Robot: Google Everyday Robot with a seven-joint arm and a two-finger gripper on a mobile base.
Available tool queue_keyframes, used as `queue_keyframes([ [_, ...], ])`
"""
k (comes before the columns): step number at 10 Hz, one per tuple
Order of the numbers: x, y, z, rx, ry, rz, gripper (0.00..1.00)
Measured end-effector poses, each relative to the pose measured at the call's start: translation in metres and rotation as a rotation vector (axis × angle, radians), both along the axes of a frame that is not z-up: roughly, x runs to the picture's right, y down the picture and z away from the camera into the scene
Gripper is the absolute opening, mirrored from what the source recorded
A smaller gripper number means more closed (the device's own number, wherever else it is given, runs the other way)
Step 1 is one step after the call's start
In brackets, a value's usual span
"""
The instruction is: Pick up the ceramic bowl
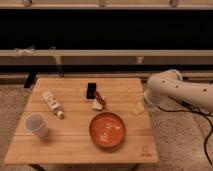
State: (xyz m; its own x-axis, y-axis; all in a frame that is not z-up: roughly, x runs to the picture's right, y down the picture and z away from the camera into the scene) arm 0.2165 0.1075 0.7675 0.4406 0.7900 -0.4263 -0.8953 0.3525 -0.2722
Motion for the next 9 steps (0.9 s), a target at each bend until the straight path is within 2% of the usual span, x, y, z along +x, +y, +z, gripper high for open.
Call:
queue_keyframes([
  [2,0.0,0.001,0.0,0.0,-0.001,-0.002,0.8],
  [4,-0.006,0.011,-0.008,0.005,-0.014,-0.03,0.8],
  [7,-0.04,0.05,-0.032,-0.004,-0.05,-0.068,0.8],
  [9,-0.073,0.065,-0.033,-0.025,-0.088,-0.101,0.8],
])
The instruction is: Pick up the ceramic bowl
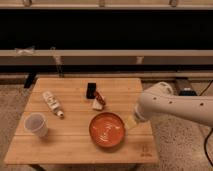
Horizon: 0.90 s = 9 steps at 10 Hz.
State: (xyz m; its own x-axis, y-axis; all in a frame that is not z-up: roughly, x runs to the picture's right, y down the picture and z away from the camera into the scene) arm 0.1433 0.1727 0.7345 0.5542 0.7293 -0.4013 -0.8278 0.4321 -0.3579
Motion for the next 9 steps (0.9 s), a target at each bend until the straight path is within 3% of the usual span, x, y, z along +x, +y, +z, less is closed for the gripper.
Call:
queue_keyframes([
  [4,-0.051,0.01,0.034,-0.054,-0.065,-0.044,0.8],
  [6,-0.061,0.02,0.058,-0.072,-0.083,-0.041,0.8],
  [9,-0.062,0.031,0.076,-0.085,-0.089,-0.037,0.8],
])
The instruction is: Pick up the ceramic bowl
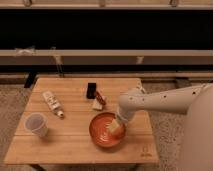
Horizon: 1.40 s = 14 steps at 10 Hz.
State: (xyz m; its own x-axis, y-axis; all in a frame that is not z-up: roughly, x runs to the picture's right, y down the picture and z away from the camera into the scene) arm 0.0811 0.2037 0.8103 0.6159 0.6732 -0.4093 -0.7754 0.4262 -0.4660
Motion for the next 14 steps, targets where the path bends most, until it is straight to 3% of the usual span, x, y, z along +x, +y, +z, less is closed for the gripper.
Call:
queue_keyframes([
  [4,0.001,0.006,0.006,-0.015,0.01,0.002,0.79],
  [8,0.015,0.015,0.006,-0.041,0.02,0.025,0.4],
  [11,0.026,-0.007,-0.029,0.009,-0.024,0.081,0.08],
  [12,0.031,-0.018,-0.044,0.032,-0.043,0.102,0.02],
  [14,0.043,-0.033,-0.071,0.059,-0.078,0.142,0.0],
])
